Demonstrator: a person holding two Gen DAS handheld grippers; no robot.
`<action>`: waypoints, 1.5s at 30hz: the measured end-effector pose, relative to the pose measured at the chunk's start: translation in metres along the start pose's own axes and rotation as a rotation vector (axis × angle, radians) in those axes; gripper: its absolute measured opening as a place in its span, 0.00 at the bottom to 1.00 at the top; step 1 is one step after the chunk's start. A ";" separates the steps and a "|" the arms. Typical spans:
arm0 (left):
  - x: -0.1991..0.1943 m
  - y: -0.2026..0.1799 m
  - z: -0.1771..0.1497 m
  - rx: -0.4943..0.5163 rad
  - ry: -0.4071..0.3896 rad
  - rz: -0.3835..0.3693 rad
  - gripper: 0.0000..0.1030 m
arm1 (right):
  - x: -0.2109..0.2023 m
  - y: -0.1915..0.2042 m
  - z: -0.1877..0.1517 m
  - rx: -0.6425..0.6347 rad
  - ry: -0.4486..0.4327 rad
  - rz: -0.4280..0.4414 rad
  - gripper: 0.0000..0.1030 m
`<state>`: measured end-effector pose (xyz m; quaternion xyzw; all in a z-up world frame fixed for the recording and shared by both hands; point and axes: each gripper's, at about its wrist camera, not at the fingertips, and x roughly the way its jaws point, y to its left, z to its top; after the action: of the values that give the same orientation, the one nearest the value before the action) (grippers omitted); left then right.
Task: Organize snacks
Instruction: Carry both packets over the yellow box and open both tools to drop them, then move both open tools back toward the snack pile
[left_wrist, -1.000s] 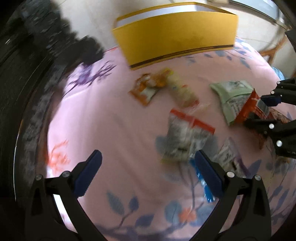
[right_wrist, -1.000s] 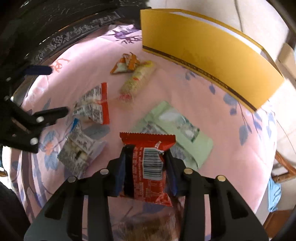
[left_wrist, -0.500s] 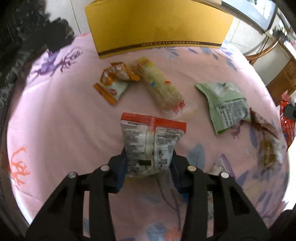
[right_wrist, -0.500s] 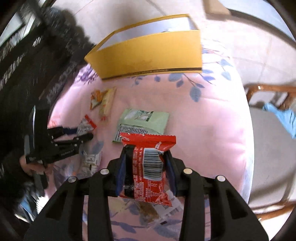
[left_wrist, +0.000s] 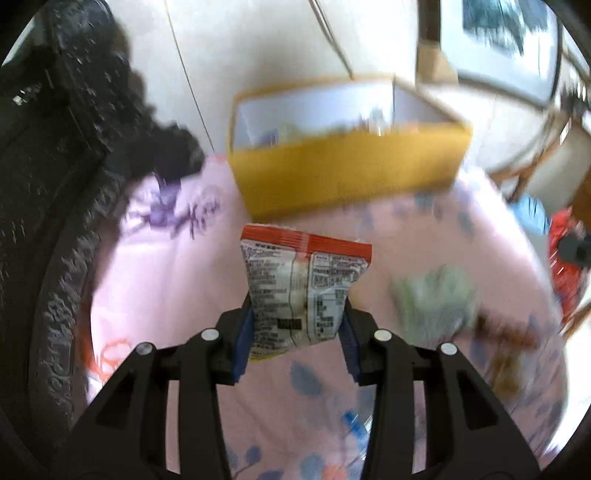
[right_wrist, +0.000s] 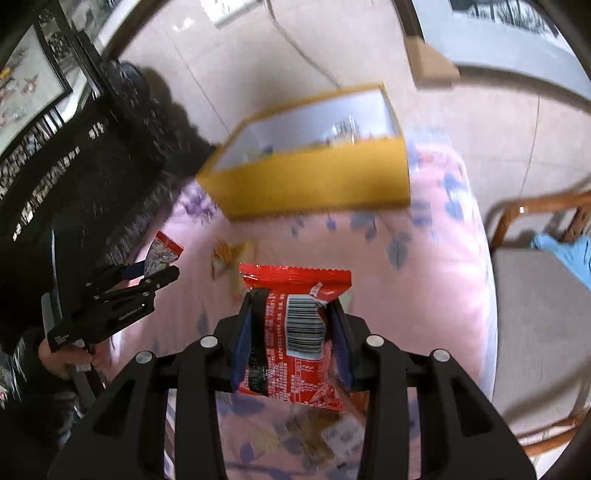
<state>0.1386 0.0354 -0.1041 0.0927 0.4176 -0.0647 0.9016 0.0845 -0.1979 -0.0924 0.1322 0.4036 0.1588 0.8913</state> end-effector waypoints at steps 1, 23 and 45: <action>-0.004 0.000 0.009 -0.012 -0.018 -0.003 0.40 | -0.001 0.000 0.007 -0.004 -0.022 -0.003 0.38; 0.031 -0.006 0.210 -0.124 -0.221 0.079 0.40 | 0.068 -0.003 0.211 -0.033 -0.246 -0.085 0.38; 0.039 0.020 0.179 -0.061 -0.155 0.176 0.98 | 0.072 -0.012 0.164 -0.266 -0.127 -0.115 0.99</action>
<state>0.3008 0.0141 -0.0180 0.0963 0.3387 0.0202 0.9357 0.2564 -0.1987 -0.0405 -0.0008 0.3288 0.1508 0.9323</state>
